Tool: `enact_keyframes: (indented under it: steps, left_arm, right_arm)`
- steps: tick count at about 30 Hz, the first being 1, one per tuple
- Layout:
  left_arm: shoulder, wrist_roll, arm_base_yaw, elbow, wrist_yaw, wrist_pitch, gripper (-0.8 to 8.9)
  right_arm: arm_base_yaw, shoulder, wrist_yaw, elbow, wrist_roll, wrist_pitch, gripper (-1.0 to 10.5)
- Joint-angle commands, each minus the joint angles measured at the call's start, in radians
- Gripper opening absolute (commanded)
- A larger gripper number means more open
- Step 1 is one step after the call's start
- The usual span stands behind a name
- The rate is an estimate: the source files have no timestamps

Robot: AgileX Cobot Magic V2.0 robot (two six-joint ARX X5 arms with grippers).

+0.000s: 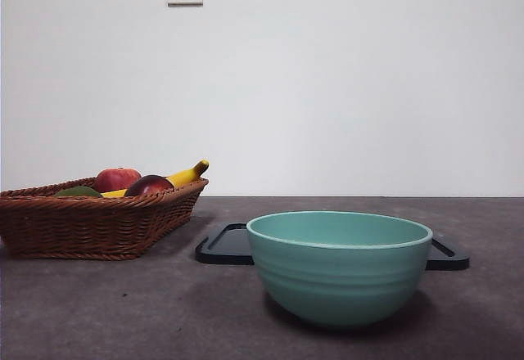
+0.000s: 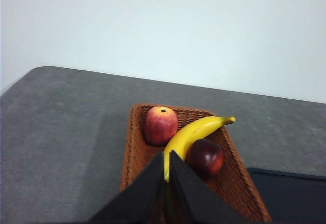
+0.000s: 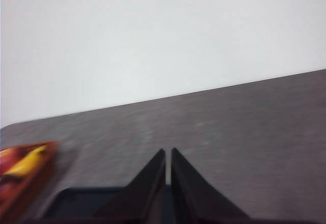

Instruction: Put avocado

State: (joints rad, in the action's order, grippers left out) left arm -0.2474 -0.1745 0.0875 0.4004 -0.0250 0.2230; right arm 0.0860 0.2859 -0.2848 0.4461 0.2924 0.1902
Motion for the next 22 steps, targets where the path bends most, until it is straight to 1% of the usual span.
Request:
enact_keyframes:
  steps: [1, 4, 7, 9, 11, 14, 18, 22]
  left_arm:
    - [-0.045, -0.002, 0.011, 0.092, -0.002, 0.055, 0.15]
    - [-0.101, 0.0, 0.023, 0.18, -0.022, 0.123, 0.15]
    - [-0.159, 0.005, 0.033, 0.257, -0.105, 0.167, 0.15]
    - [-0.2, 0.012, 0.04, 0.301, -0.184, 0.192, 0.15]
    - [-0.235, 0.011, 0.05, 0.333, -0.24, 0.21, 0.15]
    - [-0.276, 0.011, 0.08, 0.366, -0.312, 0.233, 0.15]
    - [-0.311, 0.011, 0.145, 0.397, -0.341, 0.281, 0.15]
    - [-0.328, 0.012, 0.187, 0.402, -0.373, 0.303, 0.15]
  right_arm:
    - [0.001, 0.074, -0.103, 0.093, 0.006, 0.069, 0.1]
    - [-0.001, 0.154, -0.204, 0.191, -0.004, 0.169, 0.1]
    - [-0.031, 0.209, -0.238, 0.266, -0.034, 0.227, 0.1]
    - [-0.074, 0.235, -0.243, 0.311, -0.06, 0.258, 0.1]
    - [-0.128, 0.254, -0.241, 0.348, -0.087, 0.291, 0.1]
    - [-0.235, 0.288, -0.238, 0.399, -0.146, 0.357, 0.1]
    - [-0.342, 0.328, -0.238, 0.44, -0.19, 0.413, 0.1]
    - [-0.369, 0.357, -0.238, 0.455, -0.192, 0.448, 0.1]
